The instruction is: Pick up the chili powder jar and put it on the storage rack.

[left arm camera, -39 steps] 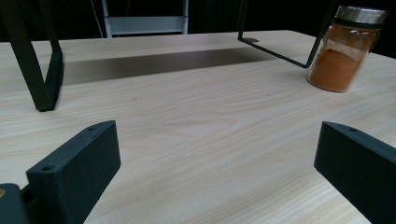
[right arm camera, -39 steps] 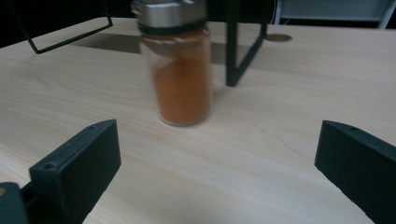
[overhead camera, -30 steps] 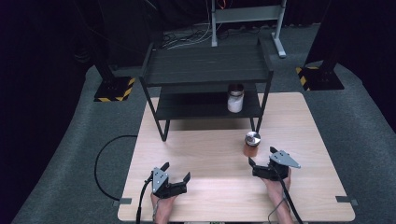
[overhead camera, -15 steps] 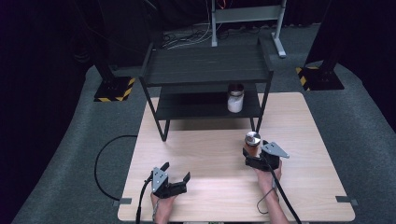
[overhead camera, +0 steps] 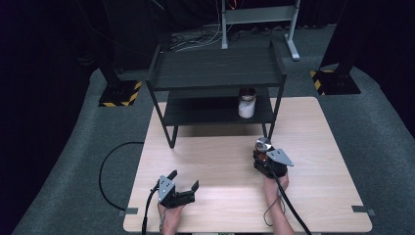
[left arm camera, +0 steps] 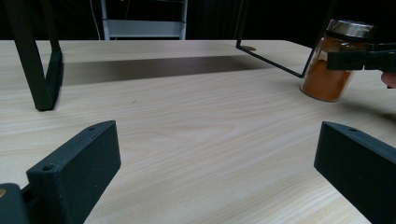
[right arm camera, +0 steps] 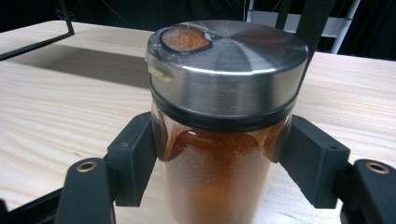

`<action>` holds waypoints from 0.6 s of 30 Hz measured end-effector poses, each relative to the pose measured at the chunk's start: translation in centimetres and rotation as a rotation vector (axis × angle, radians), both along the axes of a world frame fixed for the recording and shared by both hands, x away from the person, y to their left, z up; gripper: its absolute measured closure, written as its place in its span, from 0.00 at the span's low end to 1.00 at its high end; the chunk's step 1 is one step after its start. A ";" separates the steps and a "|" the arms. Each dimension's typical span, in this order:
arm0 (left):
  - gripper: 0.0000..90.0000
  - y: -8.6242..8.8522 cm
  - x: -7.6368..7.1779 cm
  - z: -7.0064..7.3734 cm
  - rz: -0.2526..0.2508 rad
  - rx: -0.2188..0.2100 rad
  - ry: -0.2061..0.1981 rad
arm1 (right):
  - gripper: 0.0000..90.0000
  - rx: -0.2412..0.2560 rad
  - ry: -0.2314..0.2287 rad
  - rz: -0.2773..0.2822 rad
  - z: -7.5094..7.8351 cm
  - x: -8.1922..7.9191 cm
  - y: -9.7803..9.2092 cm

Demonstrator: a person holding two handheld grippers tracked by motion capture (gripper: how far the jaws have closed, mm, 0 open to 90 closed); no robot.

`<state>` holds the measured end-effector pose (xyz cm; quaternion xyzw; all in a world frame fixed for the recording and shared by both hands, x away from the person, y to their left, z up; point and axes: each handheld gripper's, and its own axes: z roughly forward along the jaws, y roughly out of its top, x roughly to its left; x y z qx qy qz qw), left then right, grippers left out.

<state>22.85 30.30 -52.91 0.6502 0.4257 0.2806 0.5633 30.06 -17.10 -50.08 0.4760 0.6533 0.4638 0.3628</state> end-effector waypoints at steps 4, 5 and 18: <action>0.01 0.0 0.0 0.0 0.000 -0.004 -0.001 | 0.34 -0.006 0.005 -0.002 0.2 -0.2 0.2; 0.01 0.0 0.0 -0.1 0.000 -0.006 -0.001 | 0.34 -0.012 0.007 -0.002 0.3 -0.2 0.2; 0.01 0.1 0.0 -0.1 0.001 -0.012 0.000 | 0.34 -0.004 -0.011 0.000 1.9 -0.7 0.2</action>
